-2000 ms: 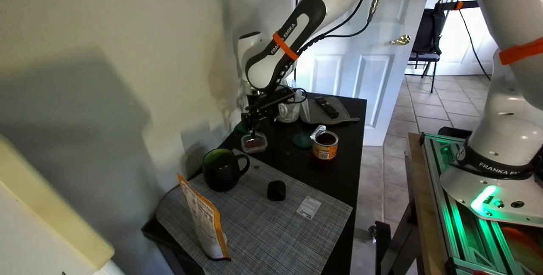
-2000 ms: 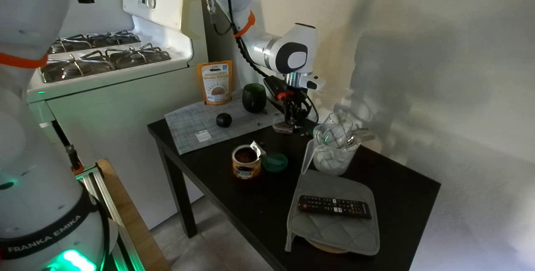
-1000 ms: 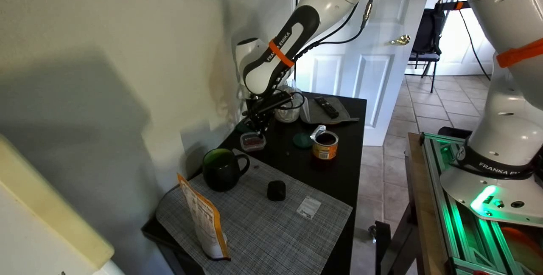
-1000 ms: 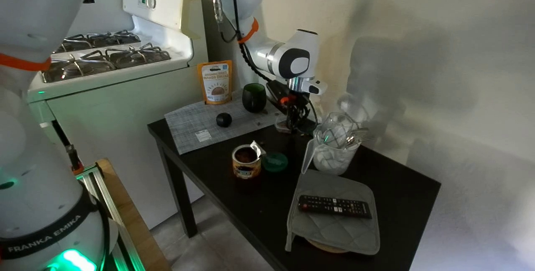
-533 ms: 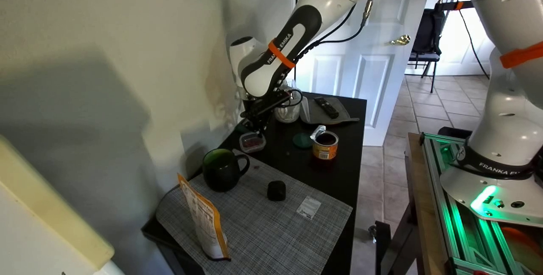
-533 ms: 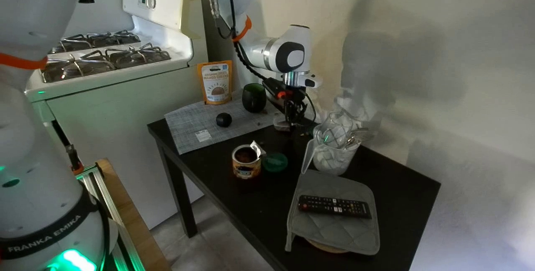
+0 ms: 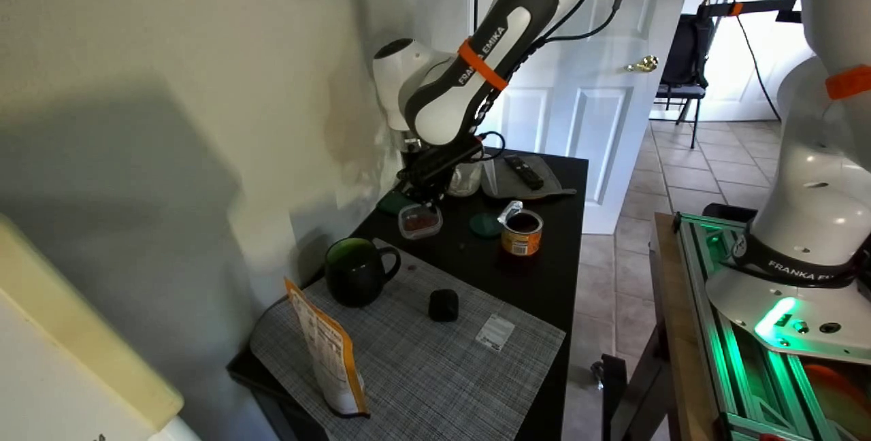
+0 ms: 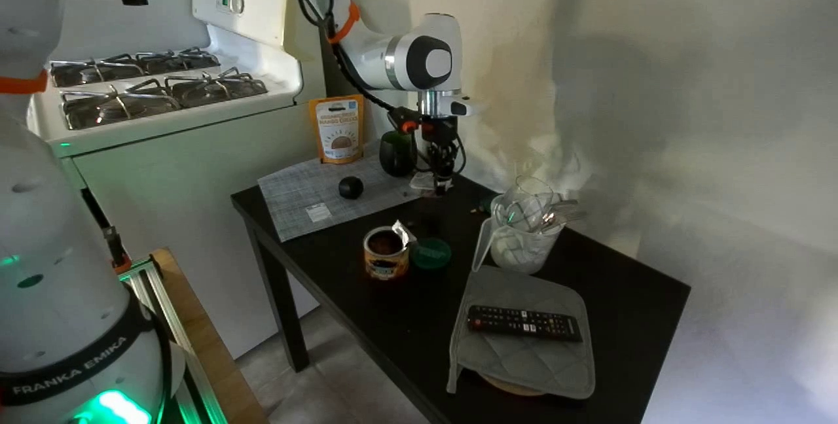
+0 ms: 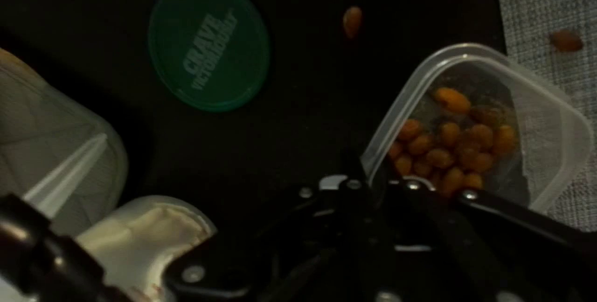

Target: Pick up the small square clear lunch box and pour all its contents into the yellow can

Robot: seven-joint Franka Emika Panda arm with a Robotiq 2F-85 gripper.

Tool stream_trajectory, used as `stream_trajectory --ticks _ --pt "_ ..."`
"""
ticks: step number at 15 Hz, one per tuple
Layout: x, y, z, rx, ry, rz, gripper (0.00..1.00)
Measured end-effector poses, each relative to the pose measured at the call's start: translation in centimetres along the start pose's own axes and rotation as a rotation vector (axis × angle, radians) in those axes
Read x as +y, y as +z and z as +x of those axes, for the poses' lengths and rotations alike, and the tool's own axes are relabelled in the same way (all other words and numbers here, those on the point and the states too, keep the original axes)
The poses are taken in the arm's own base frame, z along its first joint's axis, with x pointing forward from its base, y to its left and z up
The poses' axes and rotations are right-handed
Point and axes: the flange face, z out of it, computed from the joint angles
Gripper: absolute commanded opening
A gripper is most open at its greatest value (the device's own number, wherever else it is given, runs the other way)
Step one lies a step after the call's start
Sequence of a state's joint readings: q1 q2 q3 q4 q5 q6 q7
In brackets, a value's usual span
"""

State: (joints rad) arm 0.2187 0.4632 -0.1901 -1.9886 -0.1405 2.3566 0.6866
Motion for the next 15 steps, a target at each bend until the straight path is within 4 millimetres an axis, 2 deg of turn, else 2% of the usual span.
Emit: stream_trajectory --ticks 4,10,12,15 --pt "3.8 -1.5 -3.7 0.001 0.1 -0.033 0.03" --pt "9.6 -6.0 -8.9 0.059 0.169 -0.035 0.03" --pt "12.6 -7.4 -10.0 0.071 0.177 -0.062 0.03" --pt "17.5 -8.4 -11.3 0.064 0.171 -0.112 0.03"
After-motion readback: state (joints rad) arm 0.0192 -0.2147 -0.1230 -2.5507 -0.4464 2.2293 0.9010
